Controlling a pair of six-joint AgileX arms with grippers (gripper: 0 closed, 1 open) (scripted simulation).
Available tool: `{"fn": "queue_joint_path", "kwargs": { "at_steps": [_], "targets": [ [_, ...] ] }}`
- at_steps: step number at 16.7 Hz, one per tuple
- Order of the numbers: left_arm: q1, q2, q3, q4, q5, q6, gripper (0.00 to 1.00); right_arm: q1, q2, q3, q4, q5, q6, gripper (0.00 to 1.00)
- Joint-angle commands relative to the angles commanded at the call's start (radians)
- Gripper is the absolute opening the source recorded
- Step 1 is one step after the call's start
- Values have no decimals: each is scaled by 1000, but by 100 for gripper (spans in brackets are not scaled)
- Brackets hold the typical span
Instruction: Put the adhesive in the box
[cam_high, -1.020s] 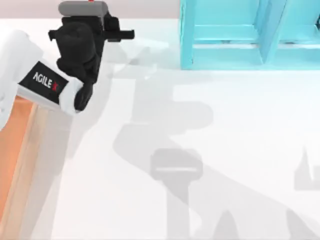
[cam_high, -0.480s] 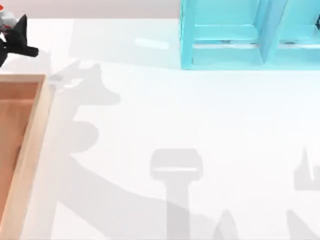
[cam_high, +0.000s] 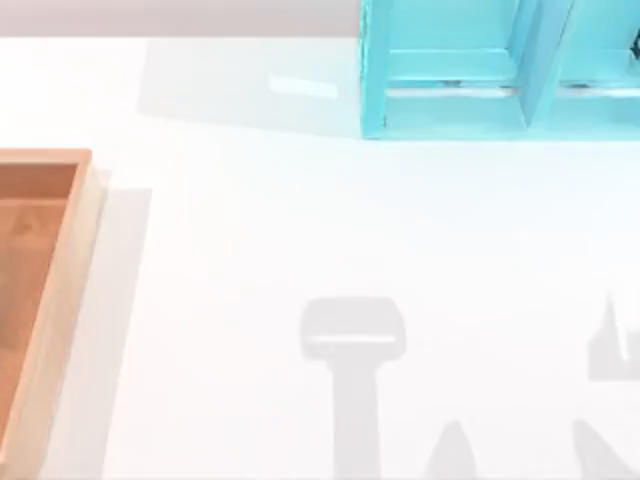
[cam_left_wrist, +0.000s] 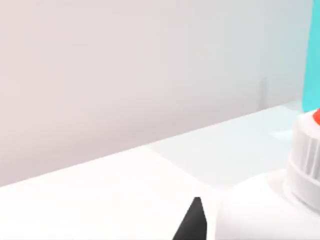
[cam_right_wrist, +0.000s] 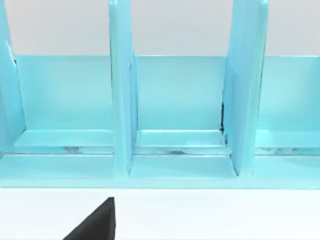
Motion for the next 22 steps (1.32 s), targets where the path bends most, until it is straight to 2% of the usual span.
{"fn": "queue_joint_path", "kwargs": {
  "at_steps": [3, 5, 7, 9, 14, 15, 18, 22],
  "targets": [
    [150, -21, -78, 45, 252, 0, 0, 0, 0, 0, 0, 0, 0, 100],
    [228, -29, -120, 67, 385, 0, 0, 0, 0, 0, 0, 0, 0, 100],
    [285, -33, -151, 82, 481, 1, 0, 0, 0, 0, 0, 0, 0, 100],
    [318, -33, -171, 89, 535, 2, 0, 0, 0, 0, 0, 0, 0, 100],
    [325, -33, -176, 91, 546, 2, 0, 0, 0, 0, 0, 0, 0, 100],
    [348, 22, -19, 137, 390, 0, 0, 0, 0, 0, 0, 0, 0, 100],
    [339, 12, -13, 106, 399, 29, 0, 0, 0, 0, 0, 0, 0, 100],
    [285, -57, 1, -80, 427, 201, 0, 0, 0, 0, 0, 0, 0, 100]
  ]
}}
